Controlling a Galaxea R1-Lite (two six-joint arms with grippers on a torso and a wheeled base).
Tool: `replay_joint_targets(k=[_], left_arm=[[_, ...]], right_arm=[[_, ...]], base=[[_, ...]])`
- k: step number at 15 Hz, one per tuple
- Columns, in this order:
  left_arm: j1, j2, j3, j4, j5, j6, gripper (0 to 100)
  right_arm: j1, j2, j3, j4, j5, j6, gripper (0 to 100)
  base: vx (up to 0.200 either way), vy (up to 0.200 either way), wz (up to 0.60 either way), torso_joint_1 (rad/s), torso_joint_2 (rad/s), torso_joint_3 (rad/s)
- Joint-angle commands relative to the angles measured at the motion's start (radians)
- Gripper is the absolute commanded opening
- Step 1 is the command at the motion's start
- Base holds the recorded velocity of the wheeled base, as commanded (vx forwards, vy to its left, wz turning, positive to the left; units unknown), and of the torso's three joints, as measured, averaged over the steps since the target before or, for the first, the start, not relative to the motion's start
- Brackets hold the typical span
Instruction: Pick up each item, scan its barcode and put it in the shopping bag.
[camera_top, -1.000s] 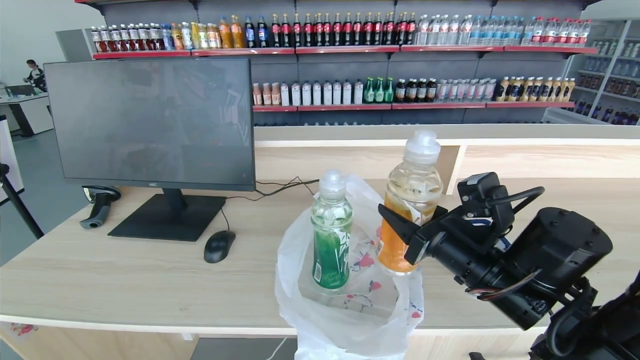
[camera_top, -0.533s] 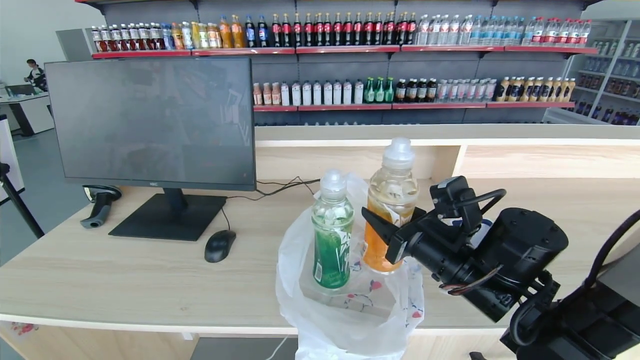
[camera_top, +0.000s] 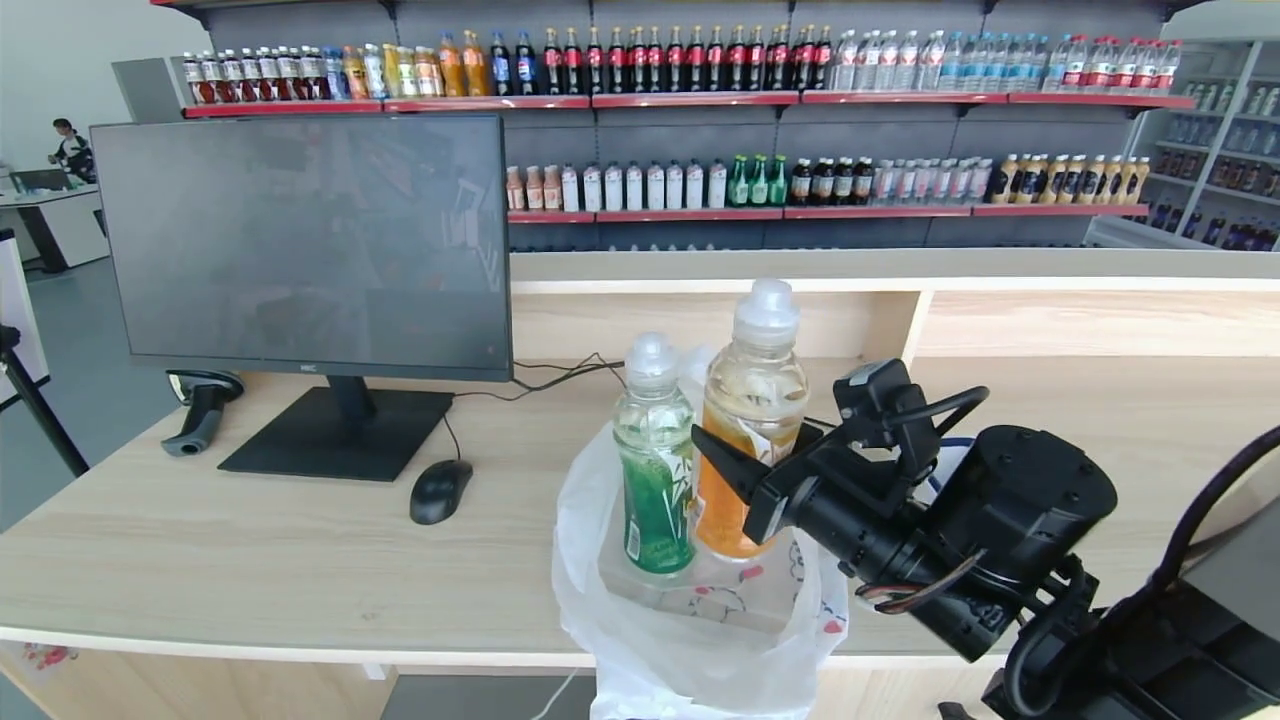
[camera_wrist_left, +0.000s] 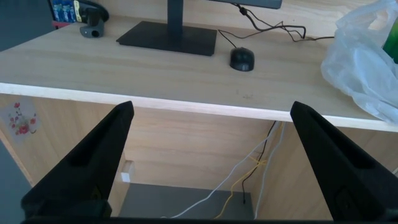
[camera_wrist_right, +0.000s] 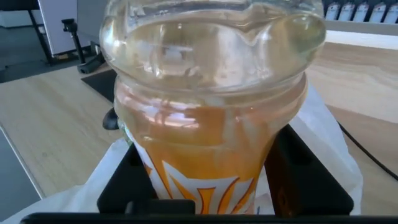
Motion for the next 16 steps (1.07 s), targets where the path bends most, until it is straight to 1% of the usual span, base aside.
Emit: replay_joint_targets(k=[1,3,6,13,16], left_arm=[[0.001,0.0,0.0,0.0,0.0,0.0,100],[0.001,0.0,0.0,0.0,0.0,0.0,100],[0.001,0.0,0.0,0.001,0.0,0.0,100],[0.001,0.0,0.0,0.001,0.0,0.001,100],[0.001,0.0,0.0,0.001,0.0,0.001,100]], right_arm=[[-0.018,0.021,0.002,-0.003,-0.001,0.001,0],[-0.023,0.027,0.016,-0.003,-0.001,0.001,0],[-0.06,0.044,0.048,-0.003,0.0,0.001,0],[-0.064,0.088,0.051,-0.003,-0.001,-0.014,0],[-0.06,0.099,0.082,-0.003,-0.001,-0.017,0]], base=[[0.0,0.0,0.0,0.0,0.0,0.0],[0.0,0.0,0.0,0.0,0.0,0.0],[0.0,0.0,0.0,0.0,0.0,0.0],[0.0,0.0,0.0,0.0,0.0,0.0],[0.0,0.0,0.0,0.0,0.0,0.0]])
